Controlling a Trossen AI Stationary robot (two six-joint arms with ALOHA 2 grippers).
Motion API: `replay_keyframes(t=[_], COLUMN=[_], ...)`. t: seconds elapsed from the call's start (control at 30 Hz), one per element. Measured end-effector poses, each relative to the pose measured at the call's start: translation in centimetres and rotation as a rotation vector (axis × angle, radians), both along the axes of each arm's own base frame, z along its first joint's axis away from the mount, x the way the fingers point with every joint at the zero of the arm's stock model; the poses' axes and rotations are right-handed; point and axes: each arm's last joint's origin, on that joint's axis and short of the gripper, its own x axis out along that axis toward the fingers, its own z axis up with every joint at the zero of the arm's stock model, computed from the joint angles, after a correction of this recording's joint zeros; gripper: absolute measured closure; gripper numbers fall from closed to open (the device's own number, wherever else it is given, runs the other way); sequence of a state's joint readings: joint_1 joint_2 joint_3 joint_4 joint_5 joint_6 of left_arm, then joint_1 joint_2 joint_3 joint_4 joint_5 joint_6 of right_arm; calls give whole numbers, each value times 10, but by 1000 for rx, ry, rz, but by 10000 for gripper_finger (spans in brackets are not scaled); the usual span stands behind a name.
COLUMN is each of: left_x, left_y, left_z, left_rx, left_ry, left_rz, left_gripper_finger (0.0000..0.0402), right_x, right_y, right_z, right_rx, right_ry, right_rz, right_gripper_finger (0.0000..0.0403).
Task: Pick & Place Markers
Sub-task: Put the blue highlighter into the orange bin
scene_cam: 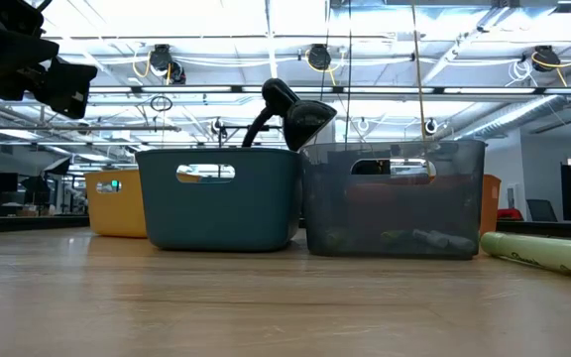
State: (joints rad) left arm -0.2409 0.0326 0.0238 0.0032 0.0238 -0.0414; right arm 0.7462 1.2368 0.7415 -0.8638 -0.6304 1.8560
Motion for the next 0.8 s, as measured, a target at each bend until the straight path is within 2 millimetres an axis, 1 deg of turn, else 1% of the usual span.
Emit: replay_keyframes(t=[0.1, 0.17, 0.23, 0.3, 0.37, 0.47, 0.67, 0.73, 0.8], left_x=[0, 0, 0, 0, 0, 0, 0, 0, 0], left_y=[0, 0, 0, 0, 0, 0, 0, 0, 0], left_z=[0, 0, 0, 0, 0, 0, 0, 0, 0], left_rx=[0, 0, 0, 0, 0, 0, 0, 0, 0], left_ry=[0, 0, 0, 0, 0, 0, 0, 0, 0], left_rz=[0, 0, 0, 0, 0, 0, 0, 0, 0], left_gripper_finger=[188, 188, 188, 188, 188, 188, 188, 188, 188], right_x=[-10, -11, -11, -11, -13, -18, -27, -26, -21], right_y=[7, 9, 8, 5, 2, -4, -13, -15, -14], right_z=[-10, -15, -18, -22, -27, -36, -49, -50, -50], right_rx=[-33, -59, -104, -150, -185, -218, -241, -250, -236], right_ry=[78, 69, 31, -16, -25, 9, 57, 31, -47], right_rz=[10, 15, 10, 2, -4, -13, -8, 6, 10], right_gripper_finger=[346, 380, 396, 392, 392, 401, 402, 402, 402])
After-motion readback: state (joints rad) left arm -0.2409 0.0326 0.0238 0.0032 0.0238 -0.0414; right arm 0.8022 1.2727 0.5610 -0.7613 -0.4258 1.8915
